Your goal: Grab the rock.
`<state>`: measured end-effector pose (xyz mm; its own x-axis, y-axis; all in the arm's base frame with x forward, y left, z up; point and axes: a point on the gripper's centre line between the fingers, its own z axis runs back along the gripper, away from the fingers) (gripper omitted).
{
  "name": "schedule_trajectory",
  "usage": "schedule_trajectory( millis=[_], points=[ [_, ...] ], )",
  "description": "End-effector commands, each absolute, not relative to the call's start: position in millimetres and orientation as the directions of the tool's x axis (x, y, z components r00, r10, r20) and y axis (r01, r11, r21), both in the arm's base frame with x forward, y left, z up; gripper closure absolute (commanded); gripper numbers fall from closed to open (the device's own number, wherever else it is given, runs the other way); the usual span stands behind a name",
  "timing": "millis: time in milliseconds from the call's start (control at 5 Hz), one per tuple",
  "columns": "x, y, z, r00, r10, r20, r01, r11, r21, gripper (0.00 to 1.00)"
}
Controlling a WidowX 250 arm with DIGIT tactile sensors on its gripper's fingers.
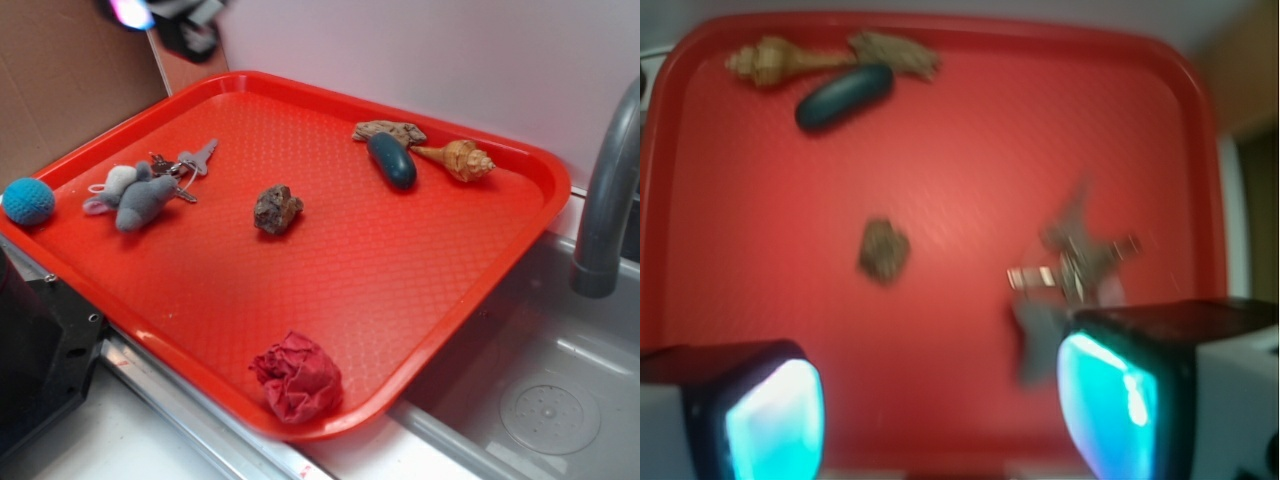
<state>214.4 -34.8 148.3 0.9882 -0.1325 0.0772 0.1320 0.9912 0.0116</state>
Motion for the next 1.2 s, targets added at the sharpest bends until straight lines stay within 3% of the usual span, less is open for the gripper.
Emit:
schedule_trajectory(
  millis=[0,200,400,600,1000],
  points=[
    [274.6,-56.7,109.0,0.86,-0.472,0.194,0.489,0.871,-0.049,0.0],
    [267.6,-59.7,107.6,0.83,-0.515,0.213,0.538,0.841,-0.065,0.0],
    [249.1,-60.5,111.8,0.838,-0.508,0.199,0.525,0.851,-0.037,0.0],
    [212.0,-59.4,112.9,0.86,-0.48,0.172,0.484,0.875,0.025,0.0],
    [212.0,-59.4,112.9,0.86,-0.48,0.172,0.484,0.875,0.025,0.0]
  ],
)
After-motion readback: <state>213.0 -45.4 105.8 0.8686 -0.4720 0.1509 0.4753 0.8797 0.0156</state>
